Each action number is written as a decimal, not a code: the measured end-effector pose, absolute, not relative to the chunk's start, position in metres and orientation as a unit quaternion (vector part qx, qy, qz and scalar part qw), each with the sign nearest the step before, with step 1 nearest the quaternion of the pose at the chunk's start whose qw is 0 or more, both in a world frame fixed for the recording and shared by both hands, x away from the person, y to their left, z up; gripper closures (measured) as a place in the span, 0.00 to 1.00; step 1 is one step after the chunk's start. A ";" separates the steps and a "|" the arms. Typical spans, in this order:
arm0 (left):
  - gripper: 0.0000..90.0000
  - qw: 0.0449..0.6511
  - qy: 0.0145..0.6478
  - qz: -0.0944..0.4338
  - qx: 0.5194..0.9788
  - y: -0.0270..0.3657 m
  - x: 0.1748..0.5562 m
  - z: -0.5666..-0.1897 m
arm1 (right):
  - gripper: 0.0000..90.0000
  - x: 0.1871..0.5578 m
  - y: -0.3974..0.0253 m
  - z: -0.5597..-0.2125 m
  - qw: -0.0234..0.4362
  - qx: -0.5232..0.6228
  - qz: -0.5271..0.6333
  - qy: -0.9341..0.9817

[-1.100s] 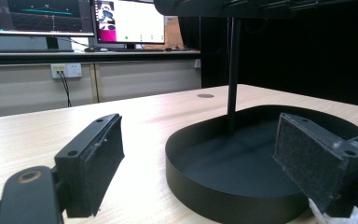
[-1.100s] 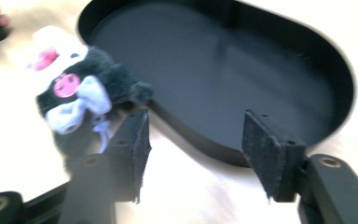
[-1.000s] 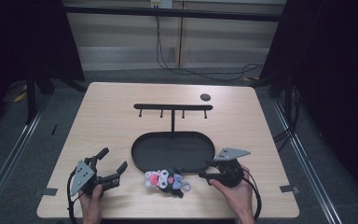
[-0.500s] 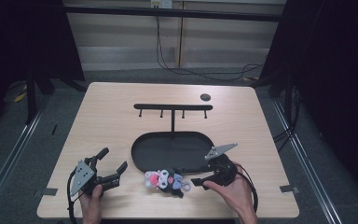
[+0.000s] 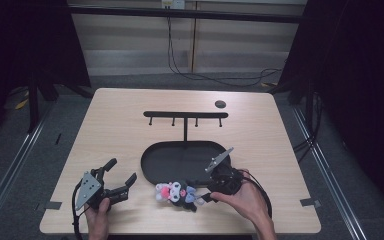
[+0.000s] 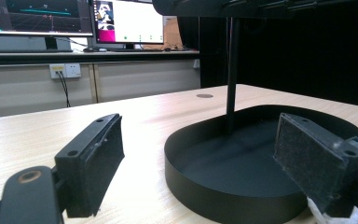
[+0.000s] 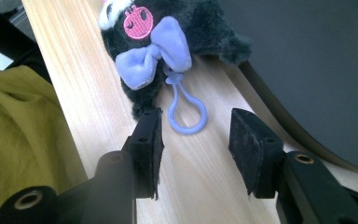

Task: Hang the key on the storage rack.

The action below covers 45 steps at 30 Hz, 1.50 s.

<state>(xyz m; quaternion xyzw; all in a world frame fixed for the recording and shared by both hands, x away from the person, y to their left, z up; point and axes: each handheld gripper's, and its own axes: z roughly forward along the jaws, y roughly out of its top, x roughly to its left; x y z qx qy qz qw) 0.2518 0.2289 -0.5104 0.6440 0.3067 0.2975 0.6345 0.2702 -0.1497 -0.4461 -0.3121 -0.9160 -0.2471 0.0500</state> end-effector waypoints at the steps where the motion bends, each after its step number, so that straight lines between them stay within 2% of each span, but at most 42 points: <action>1: 0.17 0.635 0.307 0.297 0.644 0.229 0.252 -0.510 | 0.61 0.271 -0.149 -0.447 0.052 -0.313 -0.245 -0.916; 7: 0.17 0.635 0.306 0.297 0.644 0.229 0.252 -0.510 | 0.67 0.280 -0.140 -0.451 0.081 -0.289 -0.226 -0.927; 12: 0.17 0.637 0.304 0.295 0.644 0.229 0.252 -0.511 | 0.72 0.287 -0.131 -0.451 0.089 -0.272 -0.200 -0.937; 35: 0.17 0.637 0.300 0.292 0.647 0.229 0.252 -0.510 | 0.67 0.308 -0.097 -0.463 0.103 -0.217 -0.105 -0.965; 39: 0.17 0.637 0.300 0.292 0.647 0.229 0.252 -0.510 | 0.70 0.311 -0.093 -0.467 0.112 -0.213 -0.093 -0.966; 45: 0.17 0.636 0.301 0.293 0.647 0.229 0.252 -0.510 | 0.73 0.313 -0.088 -0.466 0.089 -0.206 -0.082 -0.971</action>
